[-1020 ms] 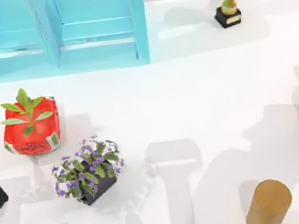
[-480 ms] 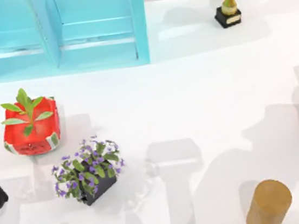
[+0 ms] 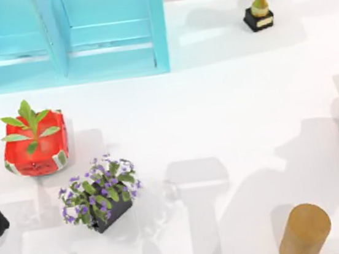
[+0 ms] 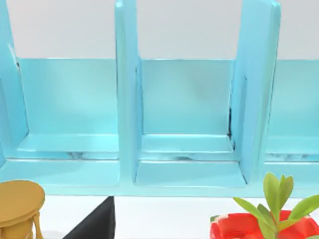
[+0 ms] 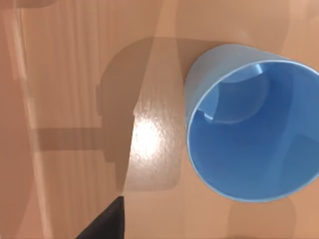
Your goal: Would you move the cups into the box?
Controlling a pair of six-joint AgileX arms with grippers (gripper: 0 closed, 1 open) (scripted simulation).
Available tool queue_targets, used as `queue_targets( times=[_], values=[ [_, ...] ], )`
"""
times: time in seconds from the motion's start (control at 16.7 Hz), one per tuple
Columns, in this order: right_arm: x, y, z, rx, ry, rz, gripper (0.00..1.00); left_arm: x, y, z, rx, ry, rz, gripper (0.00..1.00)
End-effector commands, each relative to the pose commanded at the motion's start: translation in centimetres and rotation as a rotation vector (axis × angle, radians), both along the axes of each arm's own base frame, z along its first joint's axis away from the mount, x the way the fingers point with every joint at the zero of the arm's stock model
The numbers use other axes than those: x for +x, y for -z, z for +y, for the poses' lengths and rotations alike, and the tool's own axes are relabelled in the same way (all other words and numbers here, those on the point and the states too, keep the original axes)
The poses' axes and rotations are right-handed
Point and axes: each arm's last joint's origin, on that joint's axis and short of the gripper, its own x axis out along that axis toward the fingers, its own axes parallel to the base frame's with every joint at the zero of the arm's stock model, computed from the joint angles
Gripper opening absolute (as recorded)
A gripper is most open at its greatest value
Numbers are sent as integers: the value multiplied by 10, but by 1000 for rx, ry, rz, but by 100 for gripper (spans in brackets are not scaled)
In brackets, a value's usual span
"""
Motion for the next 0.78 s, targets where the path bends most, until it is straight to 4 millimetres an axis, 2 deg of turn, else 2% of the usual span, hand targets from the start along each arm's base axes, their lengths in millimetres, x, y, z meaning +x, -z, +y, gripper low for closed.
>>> queue_targets(
  times=[0.24,0.36,0.78],
  values=[
    [0,-1,1,0,-2,-1,100,0,0,0,0,0,0,100],
    [2,-9,0,2,-1,1,100,0,0,0,0,0,0,100],
    [4,-80,-1,2,-3,2,100,0,0,0,0,0,0,100]
  ],
)
